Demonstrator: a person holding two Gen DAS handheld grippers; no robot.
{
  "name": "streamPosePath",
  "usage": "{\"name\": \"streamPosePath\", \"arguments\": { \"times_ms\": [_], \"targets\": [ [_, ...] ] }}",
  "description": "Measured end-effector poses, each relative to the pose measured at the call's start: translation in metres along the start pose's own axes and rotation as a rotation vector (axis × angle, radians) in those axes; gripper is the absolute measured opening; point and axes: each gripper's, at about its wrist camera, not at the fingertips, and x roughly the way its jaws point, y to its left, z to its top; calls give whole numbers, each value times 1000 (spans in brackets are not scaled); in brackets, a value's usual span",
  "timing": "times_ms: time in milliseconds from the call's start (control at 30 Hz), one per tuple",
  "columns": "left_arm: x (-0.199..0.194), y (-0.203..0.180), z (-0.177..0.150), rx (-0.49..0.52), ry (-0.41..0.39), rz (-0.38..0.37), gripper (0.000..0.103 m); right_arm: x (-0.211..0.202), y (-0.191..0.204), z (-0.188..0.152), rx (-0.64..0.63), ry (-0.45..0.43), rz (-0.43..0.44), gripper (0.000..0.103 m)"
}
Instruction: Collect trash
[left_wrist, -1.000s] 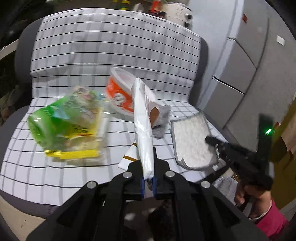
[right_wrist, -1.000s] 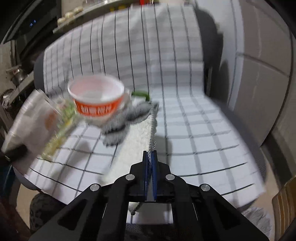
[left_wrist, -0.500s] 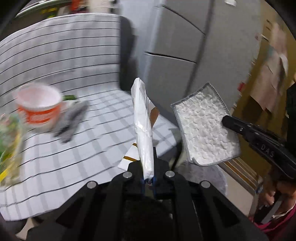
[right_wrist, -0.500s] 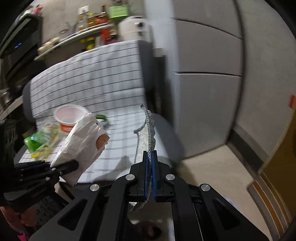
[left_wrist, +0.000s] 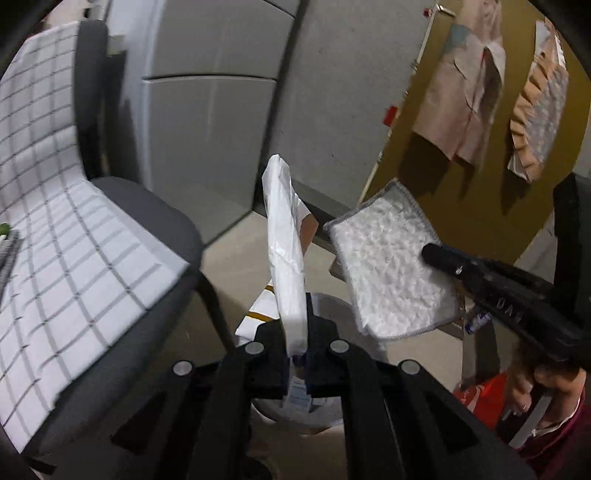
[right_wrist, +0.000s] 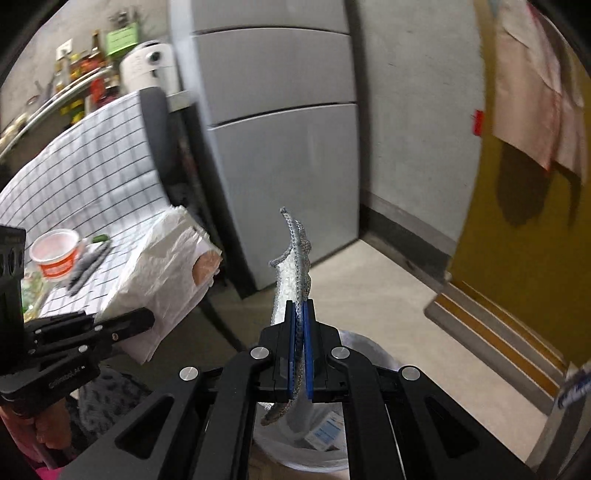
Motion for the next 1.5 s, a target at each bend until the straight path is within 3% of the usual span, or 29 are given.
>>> {"name": "streamPosePath", "arguments": {
  "times_ms": [133,300,333,400,433,500,633,767,833,967,1233,1500],
  "targets": [
    [24,-8,-4,11,62,-25,3,5,-19,-5,35,11,-30,6],
    [67,-24,-8,106,175,-3,3,22,-35,-12,85,52,-69,9],
    [72,-27,-8,115,187,3,9,25,-38,-14,93,63,-77,10],
    [82,-28,-8,117,216,1,35,30,-43,-14,118,75,-94,21],
    [84,-28,-8,114,216,-3,54,30,-46,-15,134,73,-99,38],
    [85,-25,-7,107,211,-17,60,28,-51,-14,150,62,-103,47],
    [81,-19,-6,81,204,-11,60,23,-49,-9,145,41,-106,47],
    [49,0,3,44,128,43,60,22,-36,-6,127,30,-81,47],
    [24,14,5,25,83,105,60,24,-23,-5,111,37,-61,47],
    [-21,47,-1,-24,29,222,60,40,26,-11,19,113,39,47],
    [-114,120,-36,-245,-15,466,60,41,133,-12,-178,150,225,48],
    [-192,143,-55,-327,-63,633,60,26,214,19,-296,146,323,48]
  ]
}}
